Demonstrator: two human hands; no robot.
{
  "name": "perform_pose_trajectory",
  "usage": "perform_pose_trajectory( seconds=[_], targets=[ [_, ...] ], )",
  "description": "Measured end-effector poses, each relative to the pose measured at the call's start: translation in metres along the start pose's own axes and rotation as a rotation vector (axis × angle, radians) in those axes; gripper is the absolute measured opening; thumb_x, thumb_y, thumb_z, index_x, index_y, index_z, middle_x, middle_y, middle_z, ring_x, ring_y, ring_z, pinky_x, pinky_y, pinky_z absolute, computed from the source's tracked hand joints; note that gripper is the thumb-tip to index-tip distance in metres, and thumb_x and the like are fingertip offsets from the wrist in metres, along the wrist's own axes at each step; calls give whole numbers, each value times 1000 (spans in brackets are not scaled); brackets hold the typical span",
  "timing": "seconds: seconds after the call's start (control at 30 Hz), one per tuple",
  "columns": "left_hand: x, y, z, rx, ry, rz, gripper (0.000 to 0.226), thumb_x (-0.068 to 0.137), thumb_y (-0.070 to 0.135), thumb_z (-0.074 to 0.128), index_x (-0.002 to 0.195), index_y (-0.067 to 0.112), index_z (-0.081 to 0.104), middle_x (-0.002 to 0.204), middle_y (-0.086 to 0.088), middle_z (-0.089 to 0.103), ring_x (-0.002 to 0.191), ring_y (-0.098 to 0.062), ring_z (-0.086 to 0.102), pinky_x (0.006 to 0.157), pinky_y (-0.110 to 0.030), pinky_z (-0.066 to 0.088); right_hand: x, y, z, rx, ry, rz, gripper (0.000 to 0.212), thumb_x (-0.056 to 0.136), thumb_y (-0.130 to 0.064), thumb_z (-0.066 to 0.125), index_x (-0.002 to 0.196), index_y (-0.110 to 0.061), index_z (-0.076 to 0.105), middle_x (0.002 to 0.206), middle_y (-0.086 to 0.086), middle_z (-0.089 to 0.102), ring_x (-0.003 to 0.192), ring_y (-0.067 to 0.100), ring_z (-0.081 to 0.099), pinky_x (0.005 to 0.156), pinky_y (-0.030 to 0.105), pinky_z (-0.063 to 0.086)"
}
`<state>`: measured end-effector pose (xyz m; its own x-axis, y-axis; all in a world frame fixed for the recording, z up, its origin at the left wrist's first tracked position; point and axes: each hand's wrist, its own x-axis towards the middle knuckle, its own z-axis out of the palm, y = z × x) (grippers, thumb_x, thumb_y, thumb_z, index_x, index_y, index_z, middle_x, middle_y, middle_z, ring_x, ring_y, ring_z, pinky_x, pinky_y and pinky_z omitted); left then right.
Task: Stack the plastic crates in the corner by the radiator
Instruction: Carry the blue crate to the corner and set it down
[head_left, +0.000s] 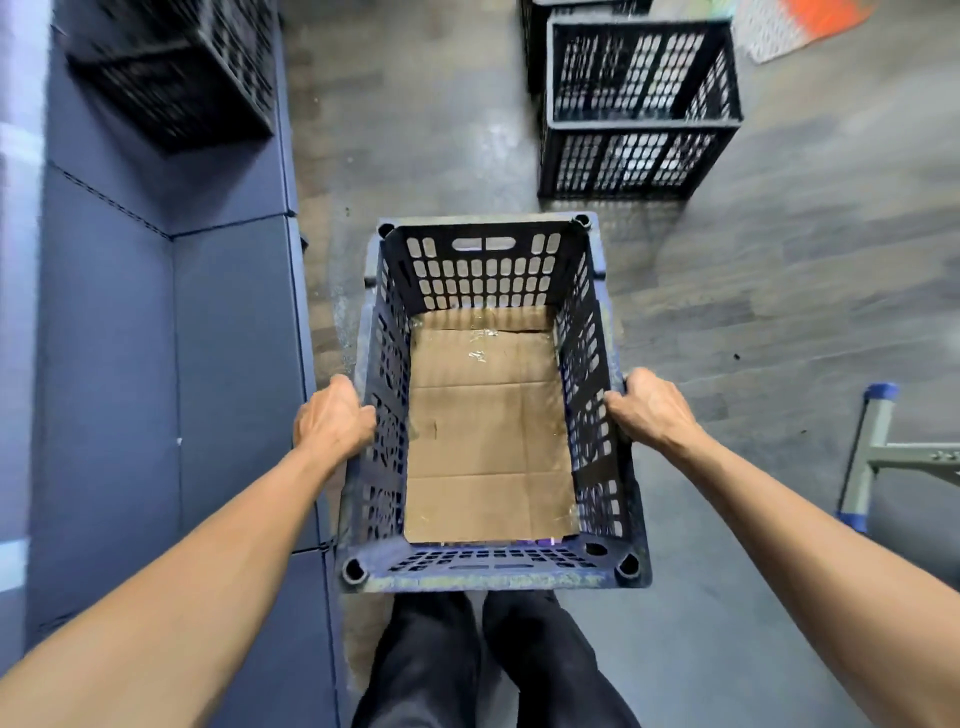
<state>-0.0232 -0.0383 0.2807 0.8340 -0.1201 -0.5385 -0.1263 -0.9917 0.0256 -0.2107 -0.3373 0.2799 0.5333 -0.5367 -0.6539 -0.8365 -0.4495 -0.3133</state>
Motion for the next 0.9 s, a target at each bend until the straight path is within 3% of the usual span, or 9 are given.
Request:
perform_pose_trajectory(
  seconds=[0.27, 0.53, 0.77, 0.9],
  targets=[
    [-31, 19, -106, -176, 143, 1, 18, 83, 21, 53, 95, 9, 48, 93, -14, 60, 85, -38, 56, 65, -36, 43, -25, -54, -98, 2, 127, -98, 24, 79, -26, 51, 79, -3, 56, 83, 24, 68, 79, 39, 63, 63, 36, 42],
    [-21, 21, -182, -284, 267, 48, 16, 85, 26, 54, 94, 13, 51, 87, -9, 60, 79, -33, 53, 68, -35, 41, -38, -118, -159, -1, 198, -112, 29, 70, -27, 46, 74, -2, 59, 65, 16, 67, 66, 33, 64, 63, 37, 51],
    [27, 17, -243, -325, 311, 82, 17, 85, 29, 54, 89, 12, 52, 85, -10, 63, 77, -33, 57, 66, -35, 44, -31, -191, -202, 14, 257, -106, 21, 75, -22, 51, 70, -5, 62, 65, 12, 68, 64, 29, 65, 59, 34, 51],
    [53, 15, -280, -333, 313, 102, 21, 84, 29, 54, 86, 9, 51, 84, -14, 61, 73, -31, 52, 63, -34, 40, -25, -226, -221, 30, 269, -114, 17, 74, -18, 53, 58, -12, 53, 49, 4, 59, 47, 21, 55, 50, 28, 43]
  ],
)
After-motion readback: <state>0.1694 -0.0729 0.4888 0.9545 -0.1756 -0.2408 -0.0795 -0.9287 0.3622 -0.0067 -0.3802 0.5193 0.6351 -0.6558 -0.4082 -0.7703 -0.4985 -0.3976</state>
